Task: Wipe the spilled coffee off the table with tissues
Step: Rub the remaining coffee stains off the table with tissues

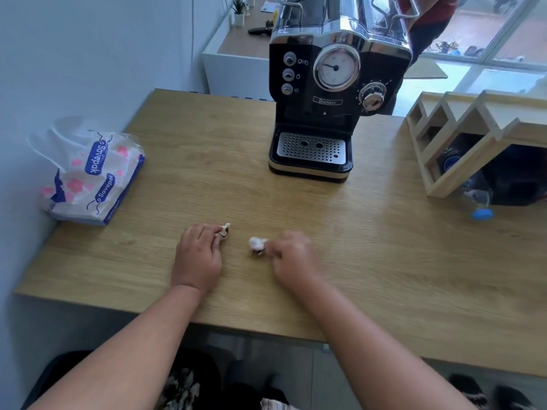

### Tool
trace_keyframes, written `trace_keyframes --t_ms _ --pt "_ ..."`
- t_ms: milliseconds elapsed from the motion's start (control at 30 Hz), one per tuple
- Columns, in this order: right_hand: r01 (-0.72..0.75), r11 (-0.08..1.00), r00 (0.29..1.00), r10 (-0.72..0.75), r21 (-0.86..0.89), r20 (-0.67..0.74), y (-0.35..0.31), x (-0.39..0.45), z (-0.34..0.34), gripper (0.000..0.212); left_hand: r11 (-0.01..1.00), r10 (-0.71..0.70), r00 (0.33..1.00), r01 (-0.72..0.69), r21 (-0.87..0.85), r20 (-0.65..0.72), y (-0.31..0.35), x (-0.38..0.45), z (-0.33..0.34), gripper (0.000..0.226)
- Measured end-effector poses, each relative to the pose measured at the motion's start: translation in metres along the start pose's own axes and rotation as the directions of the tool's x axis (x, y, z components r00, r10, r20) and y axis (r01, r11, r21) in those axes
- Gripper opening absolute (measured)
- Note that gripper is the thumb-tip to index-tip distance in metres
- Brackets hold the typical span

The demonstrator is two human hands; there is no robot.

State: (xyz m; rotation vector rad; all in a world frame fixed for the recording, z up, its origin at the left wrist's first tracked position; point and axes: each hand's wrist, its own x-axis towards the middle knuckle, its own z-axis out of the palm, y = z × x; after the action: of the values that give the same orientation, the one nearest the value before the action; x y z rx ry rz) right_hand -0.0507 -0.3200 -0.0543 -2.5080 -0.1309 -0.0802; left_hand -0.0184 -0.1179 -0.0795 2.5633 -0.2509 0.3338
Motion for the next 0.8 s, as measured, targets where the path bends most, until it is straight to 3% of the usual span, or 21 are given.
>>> trace_keyframes --t_ms 67,100,133,200,300,367,600,700,800 --pt "0.104 0.992 0.972 -0.116 0.068 0.204 -0.005 -0.010 -0.002 0.012 1.000 -0.001 1.000 0.001 0.003 0.005 0.001 0.000 0.000 0.032" --pt "0.106 0.987 0.971 -0.130 0.123 0.202 0.001 -0.010 -0.008 0.011 1.000 -0.001 1.000 0.001 0.005 0.004 0.001 0.000 0.000 0.032" --pt "0.067 0.982 0.988 -0.090 0.177 0.122 0.011 -0.009 -0.015 0.010 1.000 -0.001 1.000 0.001 0.006 0.004 0.001 0.000 -0.001 0.032" --pt "-0.136 0.969 0.979 0.164 0.206 -0.123 0.042 -0.004 -0.036 0.010 1.000 -0.002 1.000 0.002 -0.001 0.003 0.002 0.001 -0.001 0.032" --pt "-0.416 0.898 0.802 0.437 0.144 -0.408 0.092 -0.005 -0.064 0.016 1.000 -0.003 1.000 0.003 -0.008 -0.003 0.003 0.000 -0.001 0.031" --pt "-0.463 0.881 0.774 0.456 0.099 -0.440 0.098 -0.007 -0.061 0.018 1.000 0.001 1.000 -0.001 -0.008 -0.004 0.003 -0.001 -0.001 0.031" --pt "-0.120 0.992 0.973 0.124 0.033 -0.194 0.001 -0.022 0.016 0.015 0.999 -0.033 0.999 0.032 -0.035 -0.030 0.001 -0.003 0.002 0.031" --pt "-0.061 0.995 0.996 0.066 0.076 -0.061 -0.027 -0.031 0.033 0.012 0.992 -0.102 0.991 0.095 -0.082 -0.083 0.000 -0.001 -0.001 0.031" --pt "-0.146 0.977 0.978 0.119 0.154 0.171 -0.040 -0.031 0.030 0.014 0.971 -0.186 0.974 0.161 -0.179 -0.132 -0.002 -0.001 -0.006 0.029"
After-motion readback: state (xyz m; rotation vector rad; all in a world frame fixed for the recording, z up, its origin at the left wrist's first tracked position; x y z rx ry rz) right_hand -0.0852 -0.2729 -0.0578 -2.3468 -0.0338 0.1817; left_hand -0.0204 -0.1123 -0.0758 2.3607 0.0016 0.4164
